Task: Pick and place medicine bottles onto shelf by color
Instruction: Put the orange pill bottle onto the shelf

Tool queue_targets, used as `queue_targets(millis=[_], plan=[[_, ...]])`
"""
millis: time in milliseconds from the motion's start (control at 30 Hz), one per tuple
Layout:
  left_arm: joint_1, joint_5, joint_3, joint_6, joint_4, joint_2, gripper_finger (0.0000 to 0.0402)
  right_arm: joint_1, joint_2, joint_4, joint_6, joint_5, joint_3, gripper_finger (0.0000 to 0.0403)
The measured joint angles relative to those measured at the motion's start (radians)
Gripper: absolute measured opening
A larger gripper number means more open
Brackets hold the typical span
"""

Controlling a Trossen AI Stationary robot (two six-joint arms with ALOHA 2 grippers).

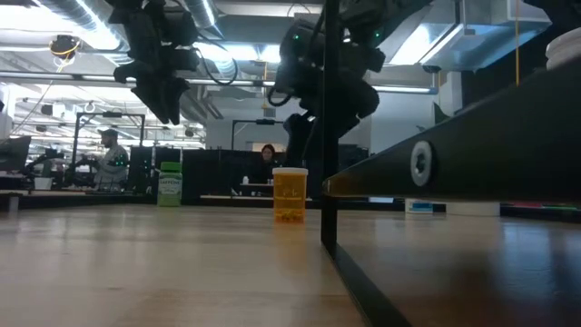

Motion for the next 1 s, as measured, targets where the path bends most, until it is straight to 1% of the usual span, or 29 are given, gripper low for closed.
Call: queue_targets(millis=[500,1000], plan=[[0.000,0.000,0.000,0.000,0.003,0.000,0.0190,0.005,0.041,0.060,-0.003,0.008,0.000,0.0329],[0.000,0.000,0.000,0.000,0.005,0.000,0.0190,0.005,0.119,0.089,-0.001,-0.001,0.000,0.0329]])
